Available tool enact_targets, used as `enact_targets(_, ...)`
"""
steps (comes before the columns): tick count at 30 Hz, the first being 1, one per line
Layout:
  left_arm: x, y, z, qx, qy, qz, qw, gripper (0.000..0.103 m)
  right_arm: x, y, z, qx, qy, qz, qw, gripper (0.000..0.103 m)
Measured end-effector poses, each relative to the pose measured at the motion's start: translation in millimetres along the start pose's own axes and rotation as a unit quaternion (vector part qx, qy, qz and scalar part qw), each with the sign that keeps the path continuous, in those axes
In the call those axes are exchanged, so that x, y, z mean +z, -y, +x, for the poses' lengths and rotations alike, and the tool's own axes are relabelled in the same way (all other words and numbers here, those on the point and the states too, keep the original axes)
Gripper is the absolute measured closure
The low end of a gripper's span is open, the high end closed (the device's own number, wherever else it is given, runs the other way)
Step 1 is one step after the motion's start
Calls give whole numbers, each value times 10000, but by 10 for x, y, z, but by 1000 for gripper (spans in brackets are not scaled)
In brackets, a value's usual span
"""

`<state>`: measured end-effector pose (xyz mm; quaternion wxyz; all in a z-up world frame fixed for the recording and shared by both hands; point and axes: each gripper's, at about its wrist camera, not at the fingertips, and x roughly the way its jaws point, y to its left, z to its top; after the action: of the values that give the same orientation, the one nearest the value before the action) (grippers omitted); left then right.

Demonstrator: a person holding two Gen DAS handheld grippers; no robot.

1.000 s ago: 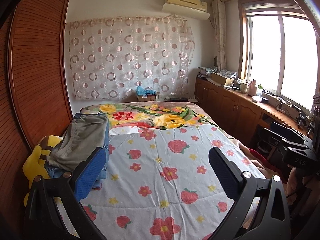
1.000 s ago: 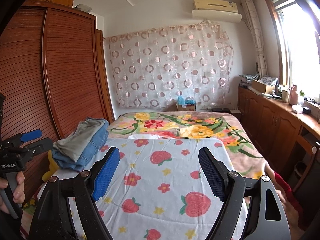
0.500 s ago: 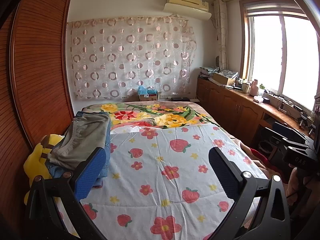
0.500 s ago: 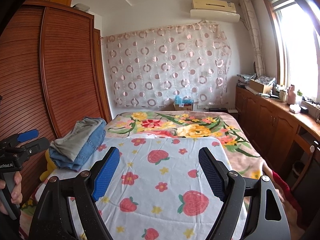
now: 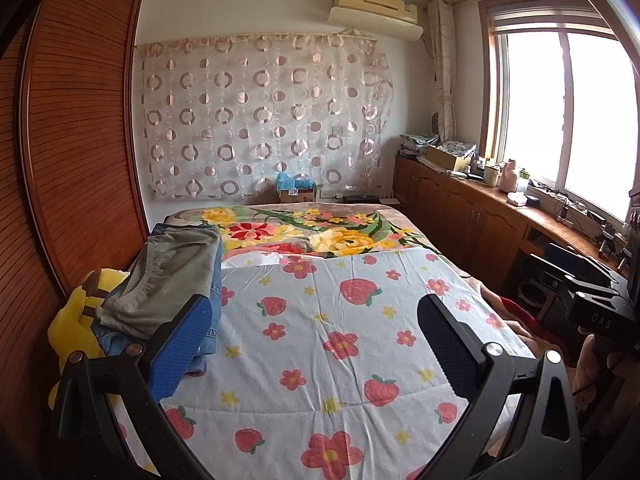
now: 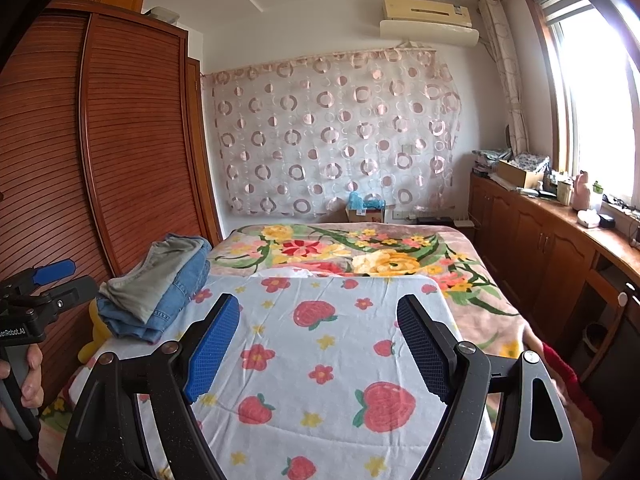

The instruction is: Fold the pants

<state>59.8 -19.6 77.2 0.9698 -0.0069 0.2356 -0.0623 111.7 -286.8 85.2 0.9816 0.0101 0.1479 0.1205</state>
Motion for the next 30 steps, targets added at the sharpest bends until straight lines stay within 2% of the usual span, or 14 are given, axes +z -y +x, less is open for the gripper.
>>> enact_targets(30,-9,-7,1,13,13,7,10000,0,-27,14,-1,-22,8,-7,10000,20)
